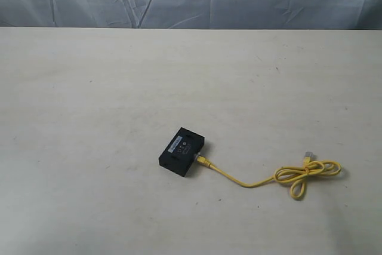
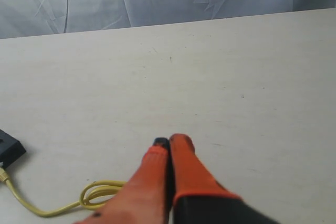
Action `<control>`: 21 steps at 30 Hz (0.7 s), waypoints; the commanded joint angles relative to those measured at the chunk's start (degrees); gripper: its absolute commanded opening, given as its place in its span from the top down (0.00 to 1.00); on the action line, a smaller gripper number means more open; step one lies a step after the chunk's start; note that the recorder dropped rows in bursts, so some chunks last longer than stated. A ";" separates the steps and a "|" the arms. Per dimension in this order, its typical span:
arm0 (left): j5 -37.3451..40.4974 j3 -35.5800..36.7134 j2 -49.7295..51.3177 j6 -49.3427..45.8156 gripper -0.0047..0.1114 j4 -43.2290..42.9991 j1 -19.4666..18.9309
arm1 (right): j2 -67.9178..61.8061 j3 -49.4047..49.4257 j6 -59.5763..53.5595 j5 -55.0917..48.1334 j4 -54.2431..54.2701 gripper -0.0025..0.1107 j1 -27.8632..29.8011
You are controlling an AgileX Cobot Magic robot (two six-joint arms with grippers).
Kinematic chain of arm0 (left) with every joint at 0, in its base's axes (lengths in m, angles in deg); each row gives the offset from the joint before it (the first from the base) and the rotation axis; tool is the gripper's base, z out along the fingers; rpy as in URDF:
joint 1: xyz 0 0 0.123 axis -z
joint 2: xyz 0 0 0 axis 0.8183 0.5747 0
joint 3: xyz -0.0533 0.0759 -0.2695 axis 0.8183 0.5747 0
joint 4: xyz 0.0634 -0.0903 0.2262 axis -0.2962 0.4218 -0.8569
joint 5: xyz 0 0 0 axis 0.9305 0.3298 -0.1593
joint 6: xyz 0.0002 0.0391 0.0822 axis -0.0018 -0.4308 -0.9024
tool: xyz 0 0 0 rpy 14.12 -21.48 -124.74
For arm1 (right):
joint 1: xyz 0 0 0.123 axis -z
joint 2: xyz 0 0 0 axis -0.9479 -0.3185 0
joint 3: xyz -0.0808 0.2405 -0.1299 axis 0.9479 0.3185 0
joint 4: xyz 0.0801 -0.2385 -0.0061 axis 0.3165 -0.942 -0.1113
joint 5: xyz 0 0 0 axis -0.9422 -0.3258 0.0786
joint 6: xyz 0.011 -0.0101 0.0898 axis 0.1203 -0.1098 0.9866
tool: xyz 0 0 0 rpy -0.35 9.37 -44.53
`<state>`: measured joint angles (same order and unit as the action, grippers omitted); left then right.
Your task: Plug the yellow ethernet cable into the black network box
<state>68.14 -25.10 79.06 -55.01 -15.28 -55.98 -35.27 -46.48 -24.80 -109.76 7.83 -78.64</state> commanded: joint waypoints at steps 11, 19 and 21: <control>-0.81 0.29 -0.28 0.21 0.96 -0.42 0.62 | 0.37 0.20 -0.32 0.95 -0.17 0.98 -0.28; -0.81 0.29 -0.28 0.21 0.96 -0.42 0.62 | 0.37 0.20 -0.32 0.95 -0.17 0.98 -0.28; -0.77 0.29 -0.28 0.08 0.96 -0.42 0.62 | 0.37 0.20 -0.32 0.95 -0.17 0.98 -0.28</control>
<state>68.14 -25.10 79.06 -55.01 -15.28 -55.98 -35.27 -46.48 -24.80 -109.76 7.83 -78.64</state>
